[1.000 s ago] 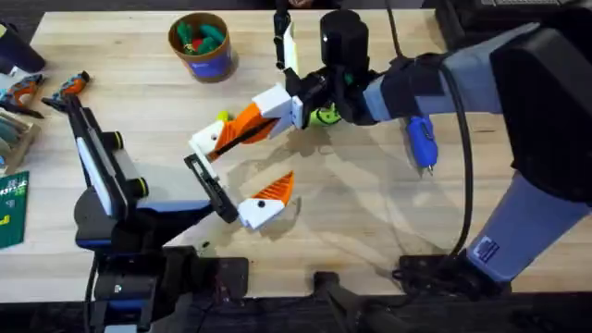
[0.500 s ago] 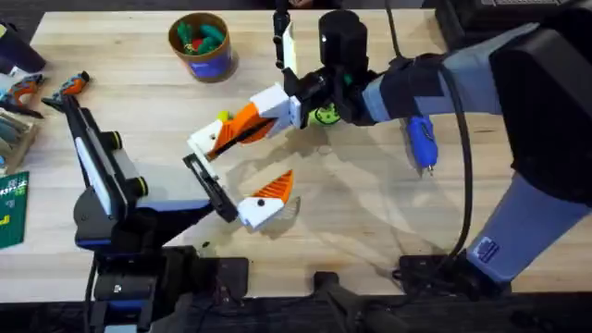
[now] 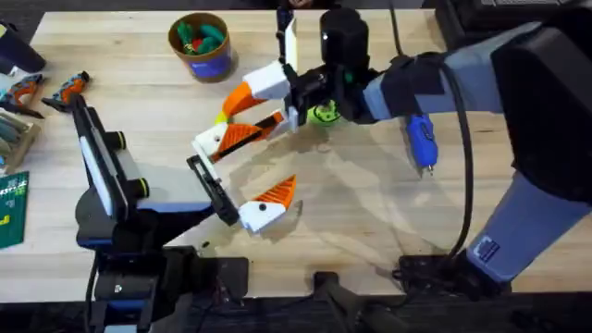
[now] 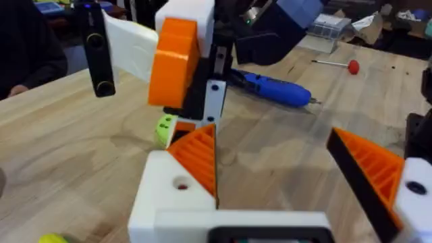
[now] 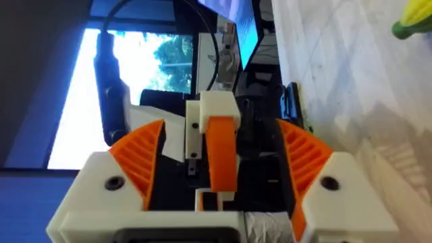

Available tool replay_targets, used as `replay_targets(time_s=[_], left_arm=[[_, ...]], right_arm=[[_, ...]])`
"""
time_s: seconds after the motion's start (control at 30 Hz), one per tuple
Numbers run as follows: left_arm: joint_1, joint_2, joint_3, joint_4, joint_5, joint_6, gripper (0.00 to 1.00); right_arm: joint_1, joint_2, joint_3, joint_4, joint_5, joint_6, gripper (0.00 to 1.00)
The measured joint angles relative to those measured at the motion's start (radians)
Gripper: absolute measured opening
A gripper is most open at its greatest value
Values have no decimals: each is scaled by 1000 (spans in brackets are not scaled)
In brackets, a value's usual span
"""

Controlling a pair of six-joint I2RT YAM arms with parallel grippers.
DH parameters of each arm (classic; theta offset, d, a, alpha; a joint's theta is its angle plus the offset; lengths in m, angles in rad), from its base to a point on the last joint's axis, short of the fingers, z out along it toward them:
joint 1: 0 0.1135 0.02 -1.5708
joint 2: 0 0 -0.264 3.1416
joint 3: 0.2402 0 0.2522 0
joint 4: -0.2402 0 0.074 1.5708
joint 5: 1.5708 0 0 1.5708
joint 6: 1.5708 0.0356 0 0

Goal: Pick up the gripper from the table and insert it into the empty holder that is missing its gripper. Then pick up a screw, insert it into the mounting hole, and use the screwdriver to tighten it. Finally, clean up the table by picking up the vegetable and placing it into the bucket.

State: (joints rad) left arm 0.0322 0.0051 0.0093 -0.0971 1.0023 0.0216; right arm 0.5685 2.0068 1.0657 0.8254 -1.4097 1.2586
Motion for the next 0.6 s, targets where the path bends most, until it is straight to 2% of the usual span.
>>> replay_targets(time_s=[0.1, 0.2, 0.33, 0.43, 0.6], left_arm=[[0, 0, 0, 0, 0, 0, 986], [0, 0, 0, 0, 0, 0, 986], [0, 0, 0, 0, 0, 0, 986], [0, 0, 0, 0, 0, 0, 986], [0, 0, 0, 0, 0, 0, 986]], right_arm=[[-33, -16, 0, -16, 1, -14, 846], [-78, -89, 0, -153, 10, -80, 847], [-148, -254, 6, -610, 102, -298, 848], [-205, -390, 7, -945, 250, -499, 848], [-253, -606, 22, -1308, 534, -747, 850]])
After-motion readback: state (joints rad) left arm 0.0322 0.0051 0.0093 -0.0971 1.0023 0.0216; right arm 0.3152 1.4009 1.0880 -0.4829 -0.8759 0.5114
